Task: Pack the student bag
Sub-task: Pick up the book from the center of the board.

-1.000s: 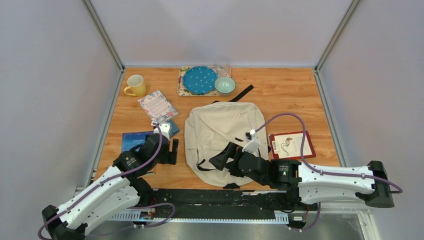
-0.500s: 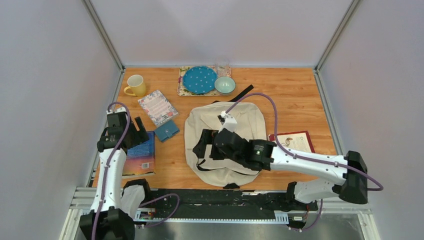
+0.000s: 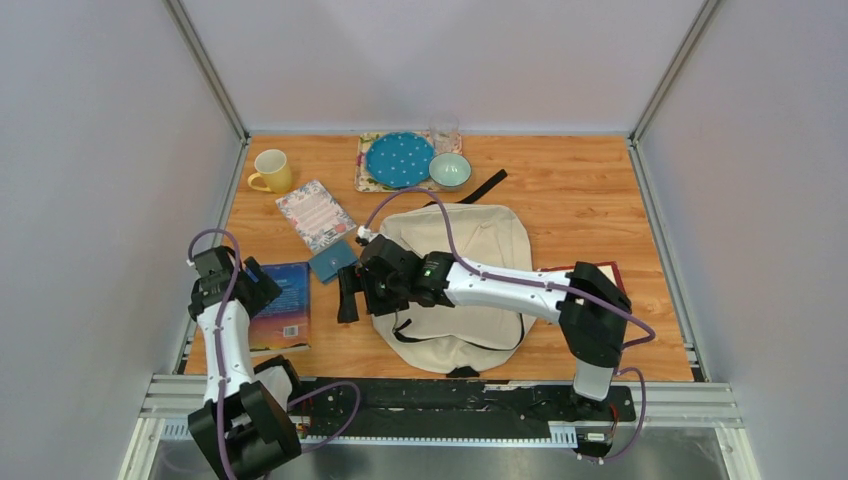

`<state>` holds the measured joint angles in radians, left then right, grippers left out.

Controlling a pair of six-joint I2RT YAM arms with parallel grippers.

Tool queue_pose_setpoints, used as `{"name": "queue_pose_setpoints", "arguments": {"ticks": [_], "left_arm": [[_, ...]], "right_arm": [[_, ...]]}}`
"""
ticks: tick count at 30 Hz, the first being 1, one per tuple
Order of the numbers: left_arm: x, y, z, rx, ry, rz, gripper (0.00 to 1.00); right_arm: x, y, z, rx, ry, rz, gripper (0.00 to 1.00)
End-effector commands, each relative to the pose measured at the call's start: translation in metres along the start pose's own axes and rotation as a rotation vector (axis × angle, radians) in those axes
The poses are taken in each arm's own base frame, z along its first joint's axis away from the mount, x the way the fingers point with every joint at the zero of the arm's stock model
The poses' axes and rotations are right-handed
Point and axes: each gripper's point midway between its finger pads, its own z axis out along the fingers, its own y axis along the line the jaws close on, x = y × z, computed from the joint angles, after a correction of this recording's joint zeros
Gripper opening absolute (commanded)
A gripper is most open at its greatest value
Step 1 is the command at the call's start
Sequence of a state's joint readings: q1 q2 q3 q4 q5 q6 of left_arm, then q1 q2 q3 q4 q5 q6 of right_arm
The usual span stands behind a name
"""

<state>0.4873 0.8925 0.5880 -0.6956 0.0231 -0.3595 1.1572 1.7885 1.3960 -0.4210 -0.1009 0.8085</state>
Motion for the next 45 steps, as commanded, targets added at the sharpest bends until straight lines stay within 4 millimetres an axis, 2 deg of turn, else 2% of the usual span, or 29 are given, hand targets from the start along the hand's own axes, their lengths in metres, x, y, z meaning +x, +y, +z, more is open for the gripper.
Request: {"name": "queue_pose_setpoints", "arguments": {"ticks": [1,3,5,8,11,13,15,18,23,24,28,31,33,34,35,39,42,45], "left_arm": [[-0.002,0.013,0.012,-0.039,-0.020,-0.013,0.89],[-0.004,0.020,0.011,-0.054,-0.028,-0.034,0.89],[-0.018,0.020,0.003,-0.044,-0.096,-0.008,0.89],[-0.037,0.033,-0.004,-0.113,-0.212,0.034,0.90],[-0.033,0.040,0.005,-0.137,-0.219,0.055,0.90],[-0.023,0.050,0.014,-0.184,-0.176,0.058,0.90],[-0.014,0.051,0.022,-0.183,-0.124,0.061,0.90],[-0.010,0.036,0.026,-0.111,-0.055,0.052,0.90],[0.014,0.018,0.035,-0.003,0.065,0.024,0.89],[0.017,0.015,0.034,0.011,0.085,0.022,0.88],[0.028,0.005,0.032,0.072,0.126,0.003,0.81],[0.020,0.001,0.027,0.089,0.079,0.002,0.78],[0.013,-0.004,0.021,0.113,0.044,0.001,0.78],[0.013,-0.013,0.017,0.163,0.049,-0.008,0.78],[0.012,-0.019,0.014,0.192,0.043,-0.015,0.77],[0.027,-0.041,0.009,0.328,0.088,-0.053,0.72],[0.037,-0.046,0.010,0.368,0.104,-0.072,0.71],[0.042,-0.043,0.014,0.355,0.104,-0.081,0.72]], "right_arm": [[0.003,0.016,0.007,-0.070,0.059,-0.043,0.95],[0.007,0.015,0.016,-0.073,0.077,-0.050,0.95],[0.011,0.017,0.021,-0.088,0.102,-0.046,0.95],[0.020,0.014,0.031,-0.099,0.136,-0.030,0.94],[0.027,0.008,0.036,-0.093,0.156,-0.011,0.94],[0.030,0.004,0.037,-0.089,0.158,-0.010,0.94],[0.029,0.005,0.036,-0.091,0.149,-0.010,0.94],[0.026,0.007,0.040,-0.099,0.144,-0.020,0.94],[0.008,0.015,0.053,-0.110,0.122,-0.032,0.94],[0.009,0.010,0.062,-0.099,0.131,-0.030,0.94],[-0.012,0.001,0.086,-0.085,0.117,-0.007,0.94],[-0.021,0.000,0.105,-0.101,0.128,0.000,0.94],[-0.018,-0.002,0.118,-0.109,0.152,0.002,0.94],[-0.025,0.006,0.119,-0.127,0.143,0.001,0.94],[-0.022,0.005,0.125,-0.132,0.160,0.006,0.94],[-0.024,0.009,0.132,-0.152,0.165,0.028,0.94],[-0.021,0.012,0.134,-0.178,0.180,0.028,0.93],[-0.018,0.009,0.134,-0.172,0.186,0.033,0.93]]}}
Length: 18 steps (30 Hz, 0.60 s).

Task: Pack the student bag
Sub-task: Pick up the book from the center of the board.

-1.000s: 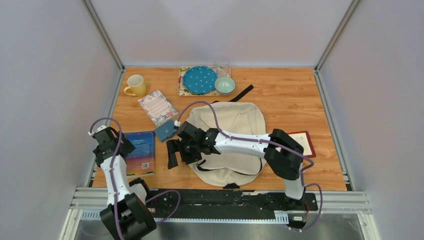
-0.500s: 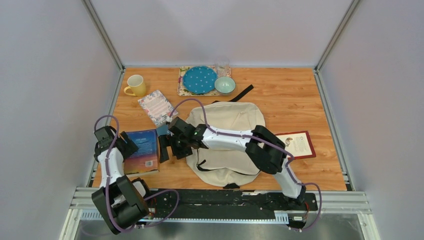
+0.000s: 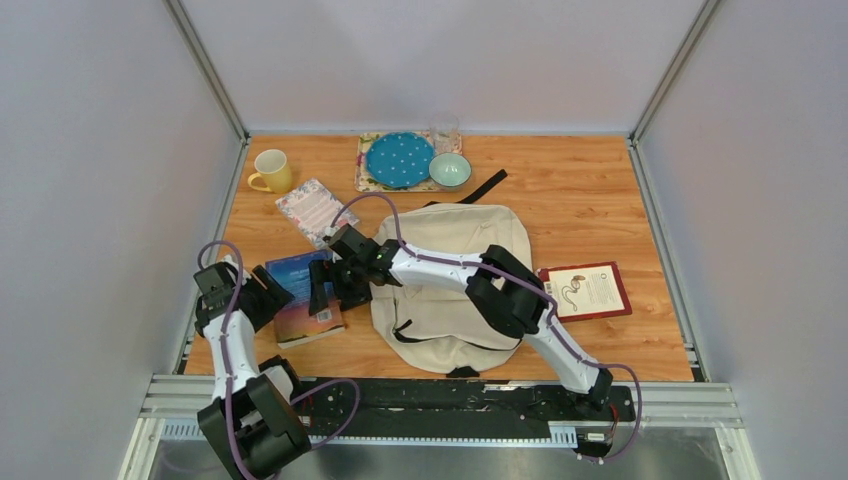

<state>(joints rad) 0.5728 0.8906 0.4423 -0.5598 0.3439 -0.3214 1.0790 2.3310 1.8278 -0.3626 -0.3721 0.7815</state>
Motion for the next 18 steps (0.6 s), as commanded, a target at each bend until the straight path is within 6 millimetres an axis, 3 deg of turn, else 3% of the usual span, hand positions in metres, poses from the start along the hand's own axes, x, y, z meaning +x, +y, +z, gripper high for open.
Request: {"name": "queue_pose_setpoints", "arguments": {"ticks": [1,5,8,10,12,15,18], "left_arm": [[0.012,-0.014,0.003,0.089,0.028,-0.050,0.72],[0.020,-0.013,0.008,0.095,0.073,-0.063,0.78],[0.026,-0.023,0.009,0.166,0.121,-0.062,0.79],[0.029,-0.034,0.006,0.231,0.139,-0.054,0.71],[0.028,-0.042,0.000,0.274,0.145,-0.045,0.53],[0.020,-0.055,-0.012,0.325,0.101,-0.037,0.37],[0.009,-0.067,-0.026,0.366,0.031,-0.022,0.36]], "right_arm": [[-0.001,0.013,0.003,-0.051,0.004,-0.008,0.93],[0.001,0.016,0.001,-0.065,0.017,-0.014,0.91],[0.002,0.017,0.001,-0.073,0.022,-0.014,0.88],[0.002,0.019,0.001,-0.080,0.026,-0.015,0.87],[0.001,0.021,0.001,-0.086,0.028,-0.015,0.86],[0.001,0.021,0.001,-0.086,0.028,-0.010,0.84],[0.002,0.021,0.001,-0.088,0.033,-0.005,0.84]]}}
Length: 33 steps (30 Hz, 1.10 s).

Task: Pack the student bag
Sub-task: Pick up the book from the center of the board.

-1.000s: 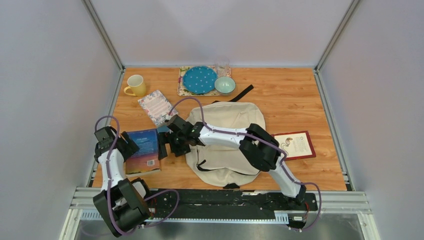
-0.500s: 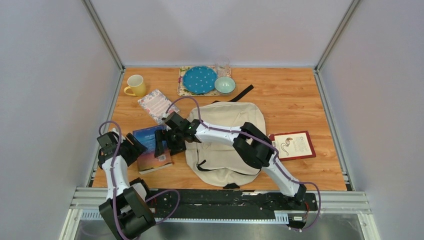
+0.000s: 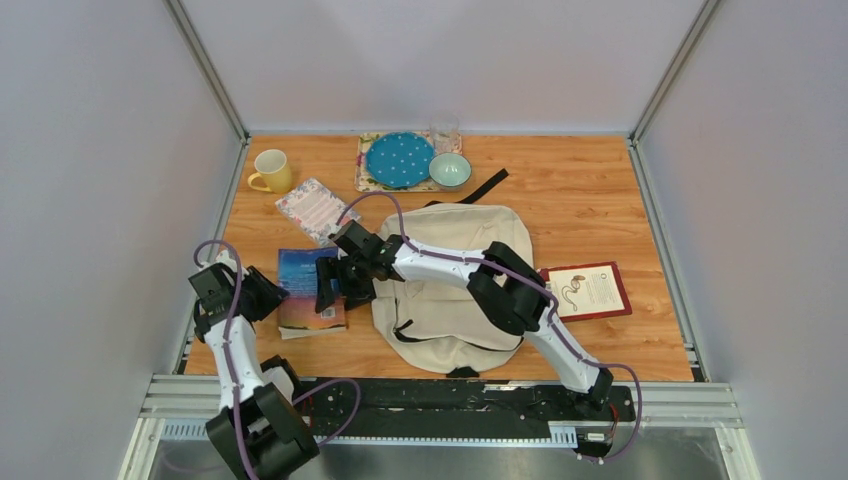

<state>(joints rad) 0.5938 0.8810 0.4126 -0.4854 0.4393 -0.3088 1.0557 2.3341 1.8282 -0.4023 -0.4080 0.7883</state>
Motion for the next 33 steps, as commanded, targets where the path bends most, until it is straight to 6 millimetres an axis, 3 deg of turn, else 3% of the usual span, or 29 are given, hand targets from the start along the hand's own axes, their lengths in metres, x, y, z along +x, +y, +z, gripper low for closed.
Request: {"name": "queue_pose_setpoints", "arguments": {"ticks": [1,4,8,11,12,18,21,22,28,30,33], "left_arm": [[0.009,-0.061,-0.028,0.277,0.032,-0.029,0.38],[0.011,-0.057,-0.028,0.260,0.021,-0.027,0.45],[0.032,-0.052,-0.020,0.275,0.112,-0.043,0.45],[0.034,-0.054,-0.021,0.286,0.159,-0.048,0.24],[0.035,-0.054,-0.020,0.285,0.165,-0.044,0.00],[0.023,-0.045,-0.026,0.206,0.097,0.006,0.00],[-0.006,-0.045,-0.043,0.136,-0.062,0.046,0.00],[-0.018,-0.052,-0.057,0.128,-0.115,0.056,0.00],[-0.049,-0.086,-0.094,0.194,-0.209,0.048,0.00],[-0.052,-0.097,-0.099,0.243,-0.208,0.052,0.00],[-0.052,-0.131,-0.109,0.422,-0.183,0.074,0.00]], "right_arm": [[0.003,0.032,0.006,-0.100,-0.002,-0.047,0.84],[0.004,0.030,0.006,-0.101,0.006,-0.041,0.83],[0.003,0.035,0.004,-0.114,0.002,-0.045,0.83],[0.004,0.035,0.003,-0.115,0.001,-0.042,0.83],[0.003,0.037,0.002,-0.119,-0.003,-0.045,0.83],[0.002,0.048,-0.011,-0.145,-0.017,-0.057,0.84],[-0.002,0.056,-0.024,-0.155,-0.045,-0.076,0.88],[-0.004,0.060,-0.034,-0.157,-0.063,-0.082,0.89],[-0.001,0.064,-0.075,-0.164,-0.128,-0.095,0.90],[-0.003,0.064,-0.089,-0.169,-0.163,-0.099,0.90],[-0.006,0.060,-0.115,-0.186,-0.206,-0.084,0.91]]}}
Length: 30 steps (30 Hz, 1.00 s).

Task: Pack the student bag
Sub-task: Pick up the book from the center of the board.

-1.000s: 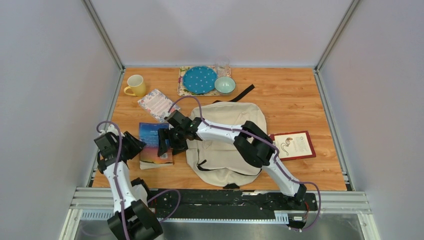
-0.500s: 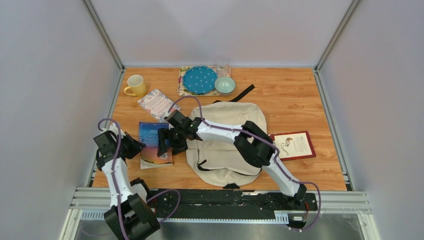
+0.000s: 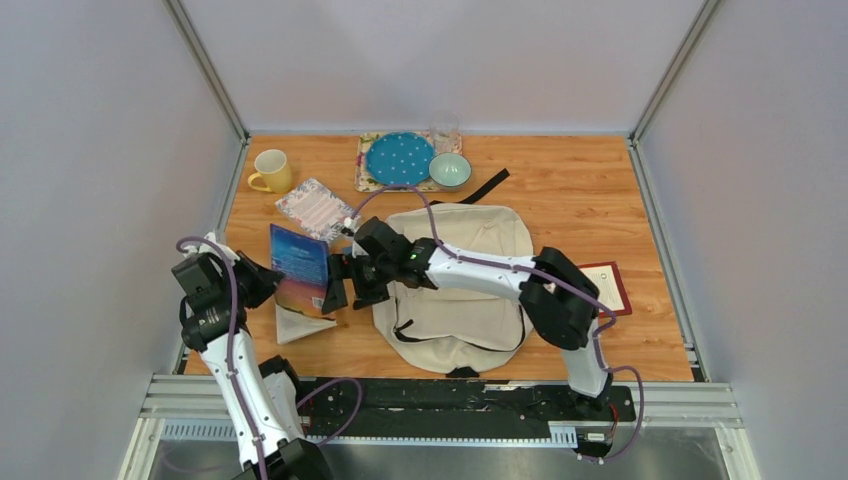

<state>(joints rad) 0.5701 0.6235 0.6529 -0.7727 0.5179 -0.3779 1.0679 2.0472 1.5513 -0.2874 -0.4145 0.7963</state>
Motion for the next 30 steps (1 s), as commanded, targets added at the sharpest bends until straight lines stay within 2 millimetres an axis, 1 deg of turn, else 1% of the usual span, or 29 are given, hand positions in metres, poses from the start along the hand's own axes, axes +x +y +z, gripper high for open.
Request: {"name": "queue_pose_setpoints", "arguments": {"ticks": [1,2,3,4,5,6,7,8,9,10,12,13,15,16,18,19,21,22,23,24,25,26,28,29,30], "left_arm": [[-0.029,-0.078,-0.020,0.348,-0.049,0.015,0.00],[-0.025,-0.091,-0.025,0.430,-0.019,0.023,0.00],[-0.027,-0.099,-0.027,0.469,-0.011,0.026,0.00],[-0.032,-0.106,-0.031,0.499,-0.021,0.030,0.00],[-0.032,-0.112,-0.034,0.535,-0.013,0.043,0.00],[-0.032,-0.117,-0.037,0.561,-0.009,0.052,0.00],[-0.036,-0.125,-0.041,0.596,-0.021,0.065,0.00],[-0.034,-0.132,-0.046,0.640,-0.004,0.076,0.00],[-0.033,-0.136,-0.048,0.665,0.002,0.083,0.00],[-0.034,-0.140,-0.050,0.694,-0.003,0.090,0.00],[-0.030,-0.149,-0.057,0.750,0.012,0.109,0.00],[-0.030,-0.152,-0.058,0.776,0.011,0.112,0.00],[-0.026,-0.160,-0.065,0.839,0.015,0.152,0.00],[-0.024,-0.163,-0.067,0.858,0.029,0.142,0.00],[-0.022,-0.168,-0.072,0.894,0.029,0.169,0.00],[-0.020,-0.169,-0.073,0.902,0.039,0.162,0.00],[-0.019,-0.171,-0.076,0.931,0.032,0.170,0.00],[-0.016,-0.173,-0.077,0.948,0.038,0.170,0.00],[-0.013,-0.174,-0.079,0.969,0.044,0.173,0.00],[-0.011,-0.174,-0.080,1.001,0.015,0.207,0.00],[-0.009,-0.176,-0.083,1.019,0.040,0.153,0.00],[-0.008,-0.177,-0.085,1.038,0.034,0.138,0.00],[-0.001,-0.178,-0.093,1.110,0.006,0.098,0.00],[-0.005,-0.179,-0.094,1.125,-0.031,0.067,0.00],[0.000,-0.177,-0.096,1.143,-0.036,0.047,0.00]], "right_arm": [[-0.032,0.030,-0.054,-0.100,-0.159,-0.033,0.91],[-0.032,0.024,-0.068,-0.097,-0.178,-0.013,0.91],[-0.036,0.027,-0.076,-0.117,-0.204,-0.016,0.91],[-0.036,0.025,-0.083,-0.122,-0.217,-0.015,0.91],[-0.033,0.015,-0.088,-0.111,-0.221,0.000,0.91],[-0.036,0.022,-0.102,-0.129,-0.248,-0.004,0.91],[-0.035,0.021,-0.106,-0.130,-0.254,-0.003,0.91],[-0.036,0.020,-0.113,-0.132,-0.267,-0.002,0.91],[-0.033,0.018,-0.119,-0.130,-0.275,0.002,0.91],[-0.033,0.018,-0.123,-0.128,-0.289,0.005,0.91],[-0.031,0.011,-0.127,-0.122,-0.304,0.019,0.91],[-0.033,0.012,-0.132,-0.121,-0.327,0.029,0.92],[-0.036,0.009,-0.135,-0.119,-0.347,0.040,0.93],[-0.035,0.007,-0.134,-0.123,-0.340,0.051,0.93],[-0.038,0.010,-0.134,-0.149,-0.347,0.059,0.93],[-0.035,0.008,-0.131,-0.155,-0.330,0.090,0.93],[-0.044,0.021,-0.132,-0.221,-0.359,0.083,0.93],[-0.043,0.024,-0.131,-0.243,-0.350,0.093,0.93],[-0.044,0.023,-0.127,-0.251,-0.343,0.126,0.93],[-0.047,0.027,-0.126,-0.277,-0.350,0.128,0.93],[-0.047,0.028,-0.124,-0.286,-0.348,0.141,0.93],[-0.045,0.025,-0.118,-0.291,-0.335,0.179,0.93],[-0.051,0.031,-0.119,-0.344,-0.360,0.190,0.93],[-0.050,0.030,-0.116,-0.353,-0.358,0.209,0.93],[-0.050,0.028,-0.114,-0.363,-0.360,0.231,0.93]]}}
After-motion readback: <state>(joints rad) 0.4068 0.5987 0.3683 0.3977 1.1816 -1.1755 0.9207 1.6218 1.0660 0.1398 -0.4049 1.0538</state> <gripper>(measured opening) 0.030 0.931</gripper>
